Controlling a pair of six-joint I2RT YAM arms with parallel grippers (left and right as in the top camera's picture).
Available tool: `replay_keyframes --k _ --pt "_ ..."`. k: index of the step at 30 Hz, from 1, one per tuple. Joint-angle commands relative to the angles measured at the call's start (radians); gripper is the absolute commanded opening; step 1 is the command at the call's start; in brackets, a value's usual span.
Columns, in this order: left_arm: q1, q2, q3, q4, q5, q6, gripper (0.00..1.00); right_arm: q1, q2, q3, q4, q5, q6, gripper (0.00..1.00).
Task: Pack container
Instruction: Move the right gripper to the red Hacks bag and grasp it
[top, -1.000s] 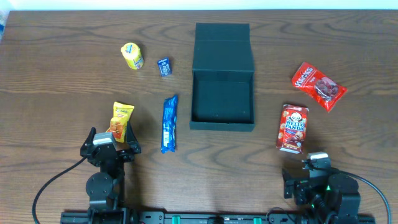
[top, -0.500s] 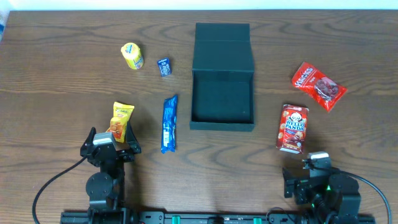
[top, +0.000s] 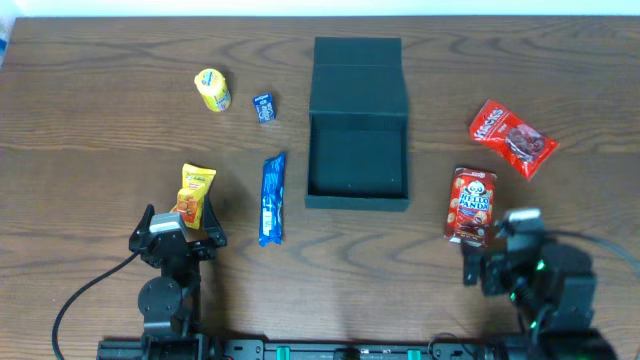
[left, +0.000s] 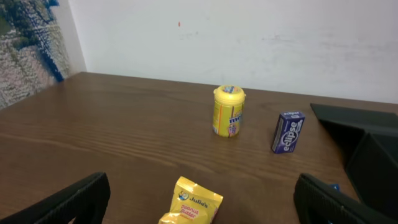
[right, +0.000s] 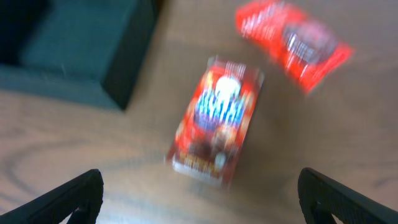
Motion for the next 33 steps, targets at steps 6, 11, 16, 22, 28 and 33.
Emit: replay_keyframes --k 6,11,16,22,28,33 --pt "0.006 -0.002 -0.016 -0.047 -0.024 0.000 0.95 -0.013 0.304 0.426 -0.020 0.010 -0.013 0.99" --pt "0.006 -0.002 -0.016 -0.047 -0.024 0.000 0.95 -0.017 0.522 0.731 -0.285 0.127 -0.019 0.99" --pt "0.006 -0.002 -0.016 -0.047 -0.024 0.000 0.95 -0.027 0.822 1.042 -0.634 0.196 -0.248 0.99" --pt "0.006 -0.002 -0.016 -0.047 -0.024 0.000 0.95 -0.089 1.088 1.133 -0.617 0.373 -0.365 0.99" --pt "0.006 -0.002 -0.016 -0.047 -0.024 0.000 0.95 -0.146 1.207 1.133 -0.432 0.465 -0.401 0.99" --pt "0.006 -0.002 -0.016 -0.047 -0.024 0.000 0.96 -0.230 1.266 1.132 -0.340 0.219 -0.670 0.99"
